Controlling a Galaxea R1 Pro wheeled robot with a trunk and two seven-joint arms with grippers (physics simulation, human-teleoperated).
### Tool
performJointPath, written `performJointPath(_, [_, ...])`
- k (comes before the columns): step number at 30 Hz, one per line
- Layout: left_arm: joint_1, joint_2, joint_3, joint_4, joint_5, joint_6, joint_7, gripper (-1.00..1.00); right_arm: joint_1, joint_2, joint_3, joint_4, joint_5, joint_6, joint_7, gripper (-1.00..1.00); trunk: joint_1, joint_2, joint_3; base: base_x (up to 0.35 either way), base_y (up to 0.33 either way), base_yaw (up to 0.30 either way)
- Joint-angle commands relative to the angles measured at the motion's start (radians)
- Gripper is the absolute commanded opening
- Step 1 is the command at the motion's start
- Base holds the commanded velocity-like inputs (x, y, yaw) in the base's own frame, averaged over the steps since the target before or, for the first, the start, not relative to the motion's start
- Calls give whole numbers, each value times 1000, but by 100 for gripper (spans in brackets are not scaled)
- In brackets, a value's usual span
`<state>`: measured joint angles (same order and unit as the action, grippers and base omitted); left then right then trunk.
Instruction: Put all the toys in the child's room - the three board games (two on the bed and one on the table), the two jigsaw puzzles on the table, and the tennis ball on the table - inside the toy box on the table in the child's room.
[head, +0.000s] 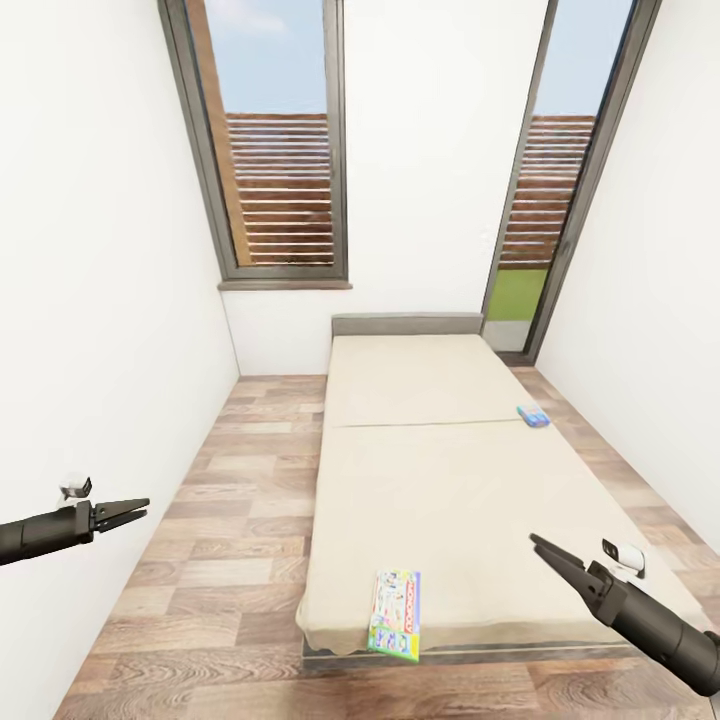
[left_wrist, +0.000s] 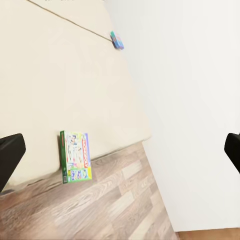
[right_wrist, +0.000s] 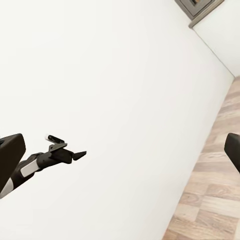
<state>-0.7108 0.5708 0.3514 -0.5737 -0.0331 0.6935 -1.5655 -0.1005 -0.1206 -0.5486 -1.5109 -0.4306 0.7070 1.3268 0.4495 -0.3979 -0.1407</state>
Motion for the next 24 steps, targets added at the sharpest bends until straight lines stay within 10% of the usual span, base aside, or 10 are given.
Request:
performJointPath(1, [-1, 0, 1, 0, -4, 11, -5, 100, -1, 0, 0, 0, -2, 8, 2, 100, 1, -2, -2, -52, 14, 69])
performJointPath(24, [-1, 0, 1, 0, -4, 11, -5, 100, -1, 7, 0, 0, 2, -3, 2, 100, 1, -2, 29, -9, 3, 106])
